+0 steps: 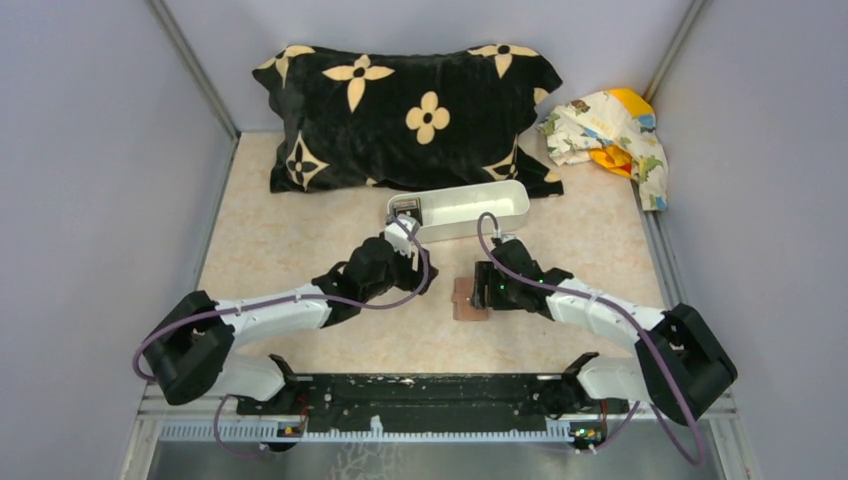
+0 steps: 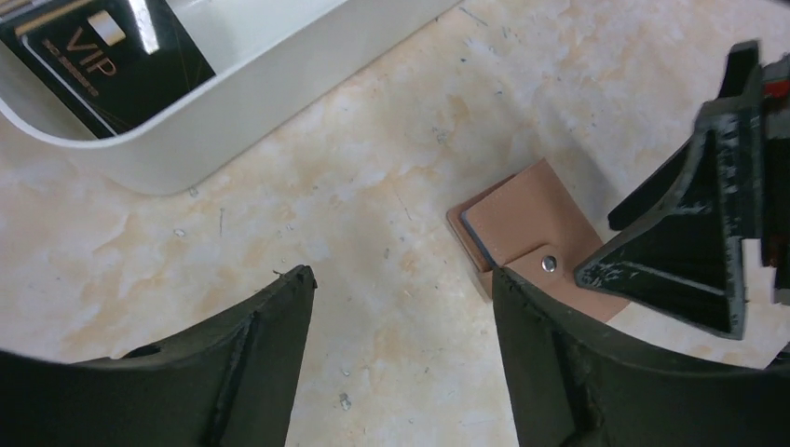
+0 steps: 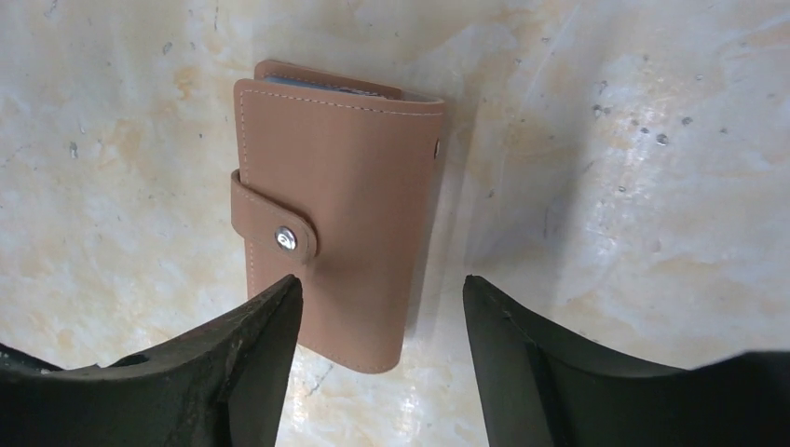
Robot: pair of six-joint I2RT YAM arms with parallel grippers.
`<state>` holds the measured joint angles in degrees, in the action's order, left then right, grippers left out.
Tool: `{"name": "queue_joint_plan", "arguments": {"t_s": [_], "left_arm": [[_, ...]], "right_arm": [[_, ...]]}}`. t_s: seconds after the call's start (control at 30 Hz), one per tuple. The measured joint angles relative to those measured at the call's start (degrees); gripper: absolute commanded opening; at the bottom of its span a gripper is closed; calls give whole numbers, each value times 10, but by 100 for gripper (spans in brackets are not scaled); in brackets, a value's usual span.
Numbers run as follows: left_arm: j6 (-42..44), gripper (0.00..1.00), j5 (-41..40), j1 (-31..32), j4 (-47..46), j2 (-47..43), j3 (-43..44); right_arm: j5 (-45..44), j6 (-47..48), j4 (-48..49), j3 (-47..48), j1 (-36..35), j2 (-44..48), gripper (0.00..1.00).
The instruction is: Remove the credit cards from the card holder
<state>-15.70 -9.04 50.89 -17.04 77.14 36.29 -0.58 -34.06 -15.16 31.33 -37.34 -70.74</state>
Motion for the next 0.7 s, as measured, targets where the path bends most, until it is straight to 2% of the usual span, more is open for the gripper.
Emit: {"name": "queue_joint_plan", "arguments": {"t_s": [0.07,0.1,0.13,0.2,0.27,0.33,0.53,0.7], "left_arm": [[-12,78,9,0,-10,5,-13],[-13,83,19,0,-10,10,-14],[-12,90,39,0,-14,19,-14],[0,95,72,1,-23,30,-13],[24,96,112,3,-43,39,-14],[49,98,142,5,-71,42,-19],[122,99,213,5,-166,70,-30],[165,96,267,5,-241,117,-48]], "right_arm": [[-6,5,-20,4,0,16,65],[-10,7,-26,7,0,24,64],[-16,9,-33,11,0,34,59],[-31,13,-39,21,0,55,41],[-41,16,-42,26,0,69,18],[-50,13,-42,28,0,80,0],[-52,8,-37,28,0,69,0],[-21,6,13,5,0,50,0]]}}
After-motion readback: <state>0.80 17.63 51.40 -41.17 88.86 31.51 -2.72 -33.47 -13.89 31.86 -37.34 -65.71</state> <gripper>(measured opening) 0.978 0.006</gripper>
